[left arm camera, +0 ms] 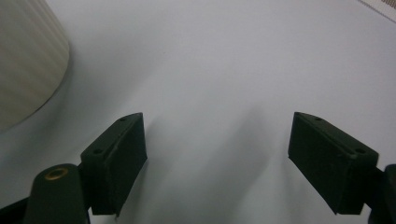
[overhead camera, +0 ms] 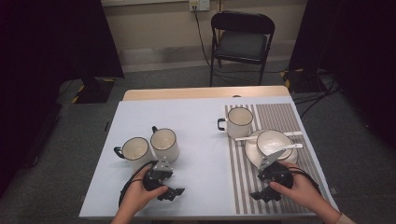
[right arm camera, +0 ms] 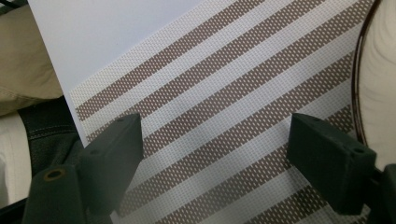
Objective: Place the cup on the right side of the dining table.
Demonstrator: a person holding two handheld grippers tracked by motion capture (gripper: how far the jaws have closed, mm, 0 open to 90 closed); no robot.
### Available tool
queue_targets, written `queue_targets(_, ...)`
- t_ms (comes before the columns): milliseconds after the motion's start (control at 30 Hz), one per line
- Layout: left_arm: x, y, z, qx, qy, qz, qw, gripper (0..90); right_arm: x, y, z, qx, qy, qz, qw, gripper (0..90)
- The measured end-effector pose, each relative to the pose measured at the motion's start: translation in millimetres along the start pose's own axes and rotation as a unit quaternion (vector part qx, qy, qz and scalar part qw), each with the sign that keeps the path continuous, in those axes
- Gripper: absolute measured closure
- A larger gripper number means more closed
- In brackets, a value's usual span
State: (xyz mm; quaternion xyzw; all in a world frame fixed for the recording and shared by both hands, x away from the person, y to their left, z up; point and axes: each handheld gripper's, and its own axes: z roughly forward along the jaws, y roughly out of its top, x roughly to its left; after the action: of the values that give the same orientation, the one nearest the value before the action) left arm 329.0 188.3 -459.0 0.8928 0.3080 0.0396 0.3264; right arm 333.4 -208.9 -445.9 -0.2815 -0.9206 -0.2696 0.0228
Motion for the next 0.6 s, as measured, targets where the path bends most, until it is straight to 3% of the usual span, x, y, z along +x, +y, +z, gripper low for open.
queue_targets(600,1.4,-9.7,-4.5,0.000,0.005,0.009,0.9999,19.0,-2.1,-10.8,0.2,-0.008,-0.003,-0.013,0.9999,17.3)
